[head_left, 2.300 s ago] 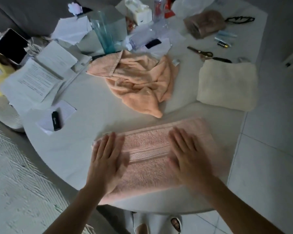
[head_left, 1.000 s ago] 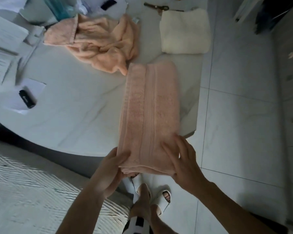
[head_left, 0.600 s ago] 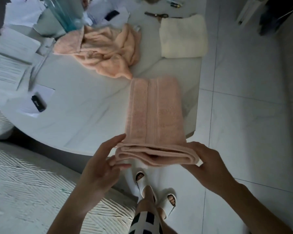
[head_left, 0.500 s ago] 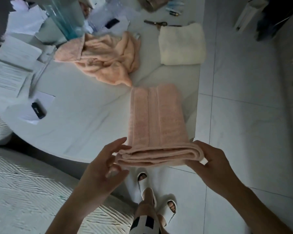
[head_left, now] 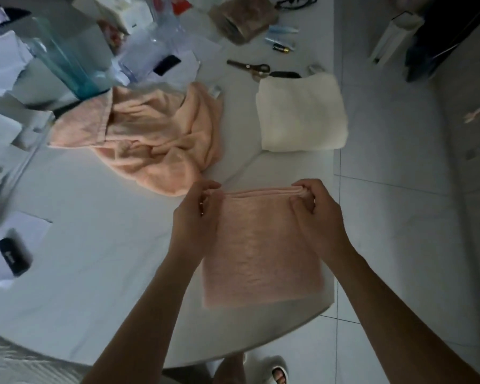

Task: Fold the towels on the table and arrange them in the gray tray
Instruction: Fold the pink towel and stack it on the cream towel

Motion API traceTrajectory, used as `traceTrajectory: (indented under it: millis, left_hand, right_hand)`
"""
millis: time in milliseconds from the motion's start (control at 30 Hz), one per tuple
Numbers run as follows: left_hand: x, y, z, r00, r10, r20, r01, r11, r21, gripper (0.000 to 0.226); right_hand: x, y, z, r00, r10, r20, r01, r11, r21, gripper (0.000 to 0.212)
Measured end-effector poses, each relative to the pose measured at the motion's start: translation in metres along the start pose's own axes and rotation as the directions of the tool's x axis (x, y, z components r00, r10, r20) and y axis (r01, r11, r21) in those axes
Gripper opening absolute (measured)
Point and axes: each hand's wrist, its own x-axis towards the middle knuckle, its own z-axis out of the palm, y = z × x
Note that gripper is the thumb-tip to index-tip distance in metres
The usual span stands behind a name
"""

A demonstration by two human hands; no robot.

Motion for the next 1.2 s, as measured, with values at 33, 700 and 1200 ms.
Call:
traceTrajectory:
  millis: [33, 700, 1200]
  left_hand:
    - [0.009, -0.003, 0.002, 0.999, -0.005, 0.05, 0.004, 1.0, 0.027, 0.012]
    - [0.034, -0.004, -0.001, 0.982, 0.098, 0.163, -0.16, 0.889, 0.428, 0.014]
    - [0.042, 0.015, 0.004, 0.813, 0.261, 0.52, -0.469, 0.823, 0.32, 0.008]
  right_hand:
    - [0.008, 0.005, 0.005, 1.0, 0.027, -0.009, -0.027, 0.999, -0.035, 0.014]
    - [0.029, 0.004, 0.006, 0.994, 0.007, 0.107, 0.024, 0.958, -0.285, 0.011]
    - [0.035, -0.011, 0.0, 0.903, -0.238, 0.359, 0.347, 0.896, -0.278, 0.024]
